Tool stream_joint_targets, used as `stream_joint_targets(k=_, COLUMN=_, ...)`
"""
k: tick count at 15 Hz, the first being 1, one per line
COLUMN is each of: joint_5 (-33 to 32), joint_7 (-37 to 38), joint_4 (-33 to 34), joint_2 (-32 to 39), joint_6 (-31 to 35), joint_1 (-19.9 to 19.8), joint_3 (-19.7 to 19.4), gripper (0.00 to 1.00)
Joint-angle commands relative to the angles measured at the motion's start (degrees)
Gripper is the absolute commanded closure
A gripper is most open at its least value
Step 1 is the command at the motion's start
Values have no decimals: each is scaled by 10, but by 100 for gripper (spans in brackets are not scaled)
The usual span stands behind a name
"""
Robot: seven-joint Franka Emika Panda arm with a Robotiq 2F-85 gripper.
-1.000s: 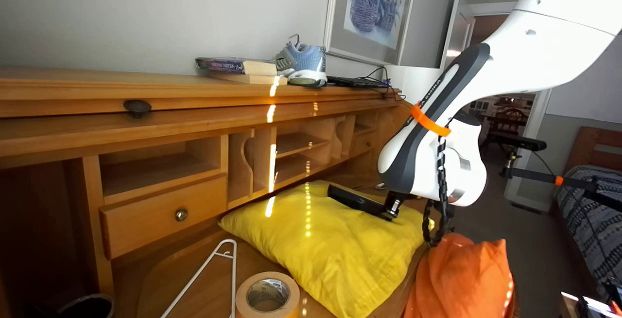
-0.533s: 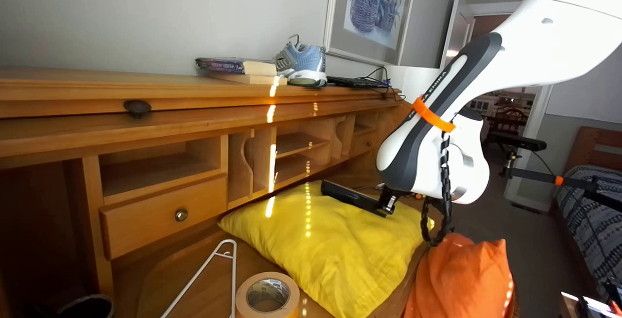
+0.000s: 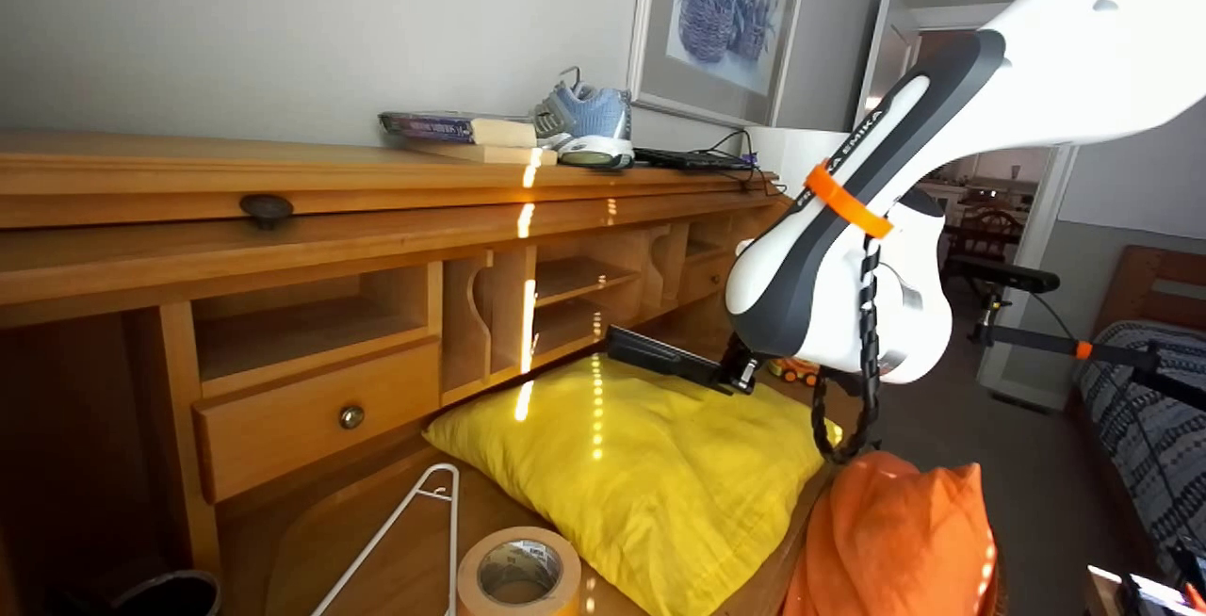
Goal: Take the remote controller off of the yellow pillow and put it into the shelf
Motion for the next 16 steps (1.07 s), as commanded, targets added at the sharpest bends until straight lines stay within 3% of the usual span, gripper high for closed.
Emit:
stream_joint_targets(k=1, joint_5=-1, joint_7=-31, joint_4=12, joint_2=13, joint_6=22, joint_1=31, joint_3=-35, gripper=96)
stream_joint_targets(k=10, joint_5=-3, joint_7=-94, joint_4=61, joint_2=83, joint_6=39, joint_1=57, joint_3=-86, gripper=96)
stream_joint_targets(k=16, joint_5=-27, joint_7=-122, joint_4=95, joint_2=129, joint_6=61, joint_1=49, joint_3=-84, gripper=96)
